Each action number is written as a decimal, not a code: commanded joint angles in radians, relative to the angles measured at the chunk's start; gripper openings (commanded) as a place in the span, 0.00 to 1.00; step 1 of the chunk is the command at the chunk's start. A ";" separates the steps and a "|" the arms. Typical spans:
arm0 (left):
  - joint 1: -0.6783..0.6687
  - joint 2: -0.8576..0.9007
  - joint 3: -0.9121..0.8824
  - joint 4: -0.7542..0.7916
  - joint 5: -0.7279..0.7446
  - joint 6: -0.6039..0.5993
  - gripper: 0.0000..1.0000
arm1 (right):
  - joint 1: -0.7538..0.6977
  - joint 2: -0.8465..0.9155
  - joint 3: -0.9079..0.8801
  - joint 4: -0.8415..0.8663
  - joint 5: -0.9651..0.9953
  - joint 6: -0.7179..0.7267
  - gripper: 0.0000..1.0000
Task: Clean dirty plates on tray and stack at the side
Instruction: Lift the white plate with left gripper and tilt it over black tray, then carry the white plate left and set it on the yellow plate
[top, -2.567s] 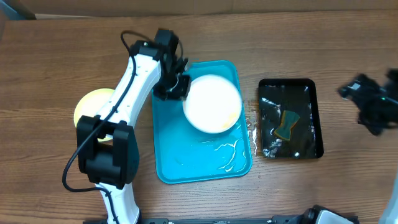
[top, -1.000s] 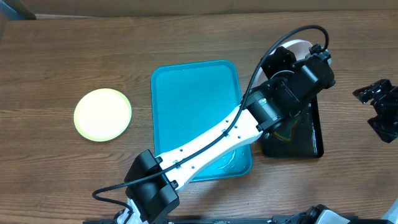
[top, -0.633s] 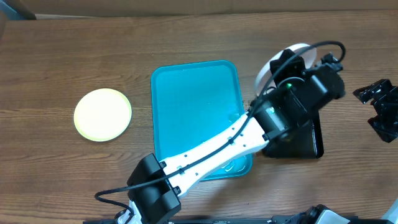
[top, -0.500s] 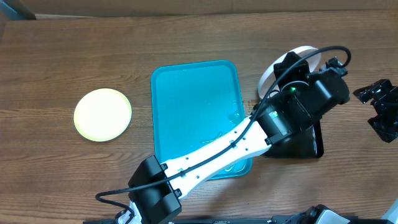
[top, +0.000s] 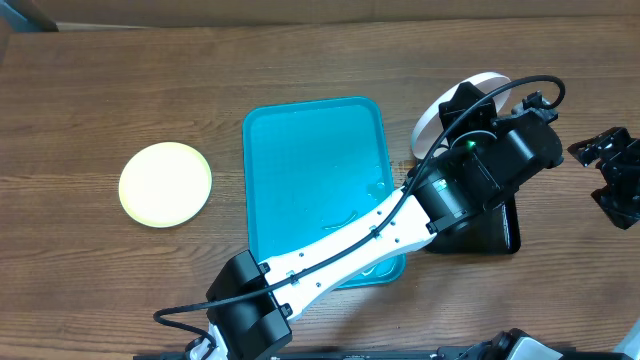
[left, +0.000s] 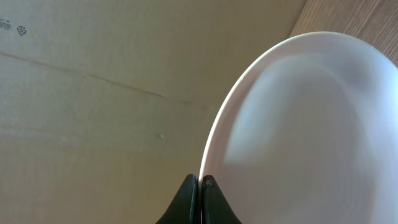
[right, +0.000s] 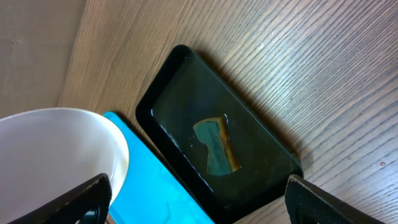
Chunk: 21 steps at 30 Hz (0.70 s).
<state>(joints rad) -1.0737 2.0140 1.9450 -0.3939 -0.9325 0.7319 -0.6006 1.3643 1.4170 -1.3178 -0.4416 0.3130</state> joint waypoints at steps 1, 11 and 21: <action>0.002 0.010 0.023 0.007 -0.028 -0.041 0.04 | 0.006 -0.004 0.005 0.003 -0.008 -0.011 0.91; 0.046 0.001 0.023 -0.166 0.060 -0.414 0.04 | 0.006 -0.004 0.005 0.003 -0.008 -0.011 0.91; 0.353 -0.207 0.023 -0.658 0.709 -0.917 0.04 | 0.006 -0.004 0.005 0.003 -0.008 -0.011 0.91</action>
<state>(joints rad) -0.8547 1.9659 1.9491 -0.9703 -0.5060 0.0433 -0.6006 1.3643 1.4170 -1.3190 -0.4416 0.3130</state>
